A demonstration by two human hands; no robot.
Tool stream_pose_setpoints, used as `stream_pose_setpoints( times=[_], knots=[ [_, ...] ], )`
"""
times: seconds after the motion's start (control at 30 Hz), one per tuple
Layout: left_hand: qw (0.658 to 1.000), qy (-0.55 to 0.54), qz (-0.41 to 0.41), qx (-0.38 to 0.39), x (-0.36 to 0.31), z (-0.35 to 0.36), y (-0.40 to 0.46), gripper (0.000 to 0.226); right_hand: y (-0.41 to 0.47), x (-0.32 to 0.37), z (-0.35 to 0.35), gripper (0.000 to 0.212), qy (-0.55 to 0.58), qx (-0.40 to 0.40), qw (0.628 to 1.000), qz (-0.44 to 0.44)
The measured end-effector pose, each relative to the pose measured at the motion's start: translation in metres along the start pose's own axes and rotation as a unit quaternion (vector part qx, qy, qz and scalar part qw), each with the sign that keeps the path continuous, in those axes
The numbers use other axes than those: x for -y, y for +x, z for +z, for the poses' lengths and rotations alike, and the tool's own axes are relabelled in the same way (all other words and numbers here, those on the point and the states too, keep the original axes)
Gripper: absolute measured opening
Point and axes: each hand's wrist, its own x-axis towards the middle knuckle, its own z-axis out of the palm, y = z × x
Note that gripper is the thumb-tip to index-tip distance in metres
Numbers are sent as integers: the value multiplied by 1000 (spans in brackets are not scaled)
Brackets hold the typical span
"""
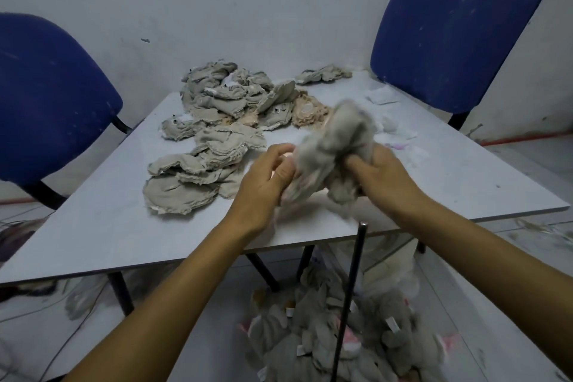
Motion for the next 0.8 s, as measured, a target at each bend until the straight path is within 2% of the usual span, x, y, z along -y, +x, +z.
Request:
stream_pose_setpoints(
  times=[0.07, 0.1, 0.17, 0.23, 0.3, 0.37, 0.4, 0.47, 0.53, 0.57, 0.6, 0.63, 0.67, 0.7, 0.73, 0.8],
  knots=[
    [993, -65, -49, 91, 1, -3, -3, 86, 4, 7, -4, 16, 192, 1, 976, 103],
    [987, -82, -65, 120, 1, -2, -3, 100, 4, 9, -5, 18, 254, 23, 957, 141],
    [980, -141, -79, 112, -1, 1, -3, 108, -1, 10, -3, 14, 310, 55, 932, 182],
    [984, -147, -65, 81, -2, 0, -2, 111, -6, 7, 3, 6, 290, 42, 935, 202],
    [980, -132, -73, 128, -1, -2, -4, 120, -5, 2, 8, 4, 255, -13, 940, 227],
    [977, -130, -63, 158, -4, -1, -8, 117, 0, -4, 8, 3, 230, -61, 943, 232],
    [982, -129, -44, 128, -2, 2, -9, 109, 2, -5, 7, 10, 216, -60, 947, 231],
    [990, -126, -65, 7, 2, 5, -4, 85, 3, -8, 3, 45, 108, -10, 970, 216],
    [971, -157, -164, -74, 6, 1, 4, 60, 0, -7, -3, 88, -89, 36, 987, 129],
    [957, -186, -205, -81, 9, -2, 8, 50, -2, -5, -5, 102, -181, 32, 982, 44],
    [948, -208, -229, -73, 12, -5, 12, 41, -4, -3, -6, 107, -257, 16, 964, -60],
    [945, -220, -234, -61, 15, -8, 14, 34, -6, 1, -7, 102, -314, 5, 935, -164],
    [947, -225, -225, -51, 16, -9, 15, 31, -5, 4, -9, 88, -342, 14, 907, -246],
    [950, -229, -209, -44, 16, -10, 16, 31, -4, 6, -10, 70, -346, 46, 891, -291],
    [954, -228, -191, -37, 15, -10, 16, 32, -4, 8, -10, 55, -338, 89, 888, -299],
    [970, -183, -156, -27, 14, -7, 15, 36, -5, 6, -8, 40, -334, 159, 888, -274]
  ],
)
